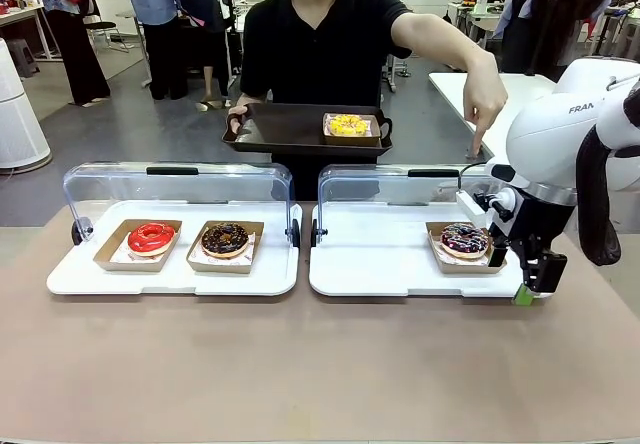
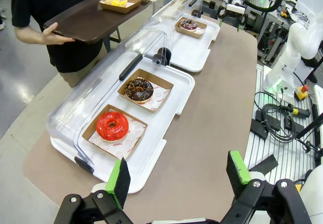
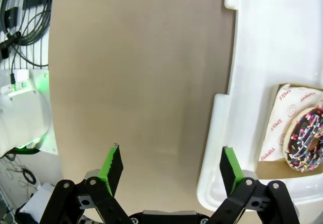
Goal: Provide the desired donut to the person.
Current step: Pick up and lift the Paper togo box containing the Donut pointed at by the person.
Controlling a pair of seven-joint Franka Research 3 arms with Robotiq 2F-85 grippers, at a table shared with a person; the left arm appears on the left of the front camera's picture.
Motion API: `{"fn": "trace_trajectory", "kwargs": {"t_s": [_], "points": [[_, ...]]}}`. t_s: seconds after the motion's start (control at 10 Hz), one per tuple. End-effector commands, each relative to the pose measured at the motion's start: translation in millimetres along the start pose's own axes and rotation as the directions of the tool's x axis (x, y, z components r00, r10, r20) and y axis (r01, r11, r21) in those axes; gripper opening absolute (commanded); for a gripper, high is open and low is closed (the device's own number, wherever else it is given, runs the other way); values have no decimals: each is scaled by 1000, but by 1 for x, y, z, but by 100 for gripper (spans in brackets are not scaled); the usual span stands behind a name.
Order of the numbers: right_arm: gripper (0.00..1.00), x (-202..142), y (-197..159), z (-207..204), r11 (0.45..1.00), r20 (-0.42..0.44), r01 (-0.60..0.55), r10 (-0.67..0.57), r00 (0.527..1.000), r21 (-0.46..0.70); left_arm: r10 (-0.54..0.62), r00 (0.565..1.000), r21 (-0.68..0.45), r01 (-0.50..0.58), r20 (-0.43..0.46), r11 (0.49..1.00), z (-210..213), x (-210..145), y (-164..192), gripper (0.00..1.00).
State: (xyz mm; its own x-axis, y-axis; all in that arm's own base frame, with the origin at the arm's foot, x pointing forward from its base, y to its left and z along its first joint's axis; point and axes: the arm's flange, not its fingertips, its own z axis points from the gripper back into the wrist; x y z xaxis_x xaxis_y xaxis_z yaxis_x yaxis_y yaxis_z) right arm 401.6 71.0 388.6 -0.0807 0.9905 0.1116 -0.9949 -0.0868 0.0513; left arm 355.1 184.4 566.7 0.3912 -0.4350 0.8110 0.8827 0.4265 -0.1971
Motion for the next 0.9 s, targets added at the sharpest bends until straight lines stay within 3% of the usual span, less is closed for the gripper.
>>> {"fn": "trace_trajectory", "kwargs": {"t_s": [0.0, 0.3, 0.8], "points": [[100, 8, -7, -6, 999, 19, 32, -33, 999, 31, -4, 1000, -4, 4, 16, 1000, 0, 0, -1, 100], [100, 37, -31, -23, 993, 39, 91, -94, 995, 77, -4, 1000, -4, 4, 16, 1000, 0, 0, -1, 100], [100, 48, -45, -32, 992, 56, 110, -107, 993, -59, -4, 1000, -4, 4, 16, 1000, 0, 0, -1, 100]]}}
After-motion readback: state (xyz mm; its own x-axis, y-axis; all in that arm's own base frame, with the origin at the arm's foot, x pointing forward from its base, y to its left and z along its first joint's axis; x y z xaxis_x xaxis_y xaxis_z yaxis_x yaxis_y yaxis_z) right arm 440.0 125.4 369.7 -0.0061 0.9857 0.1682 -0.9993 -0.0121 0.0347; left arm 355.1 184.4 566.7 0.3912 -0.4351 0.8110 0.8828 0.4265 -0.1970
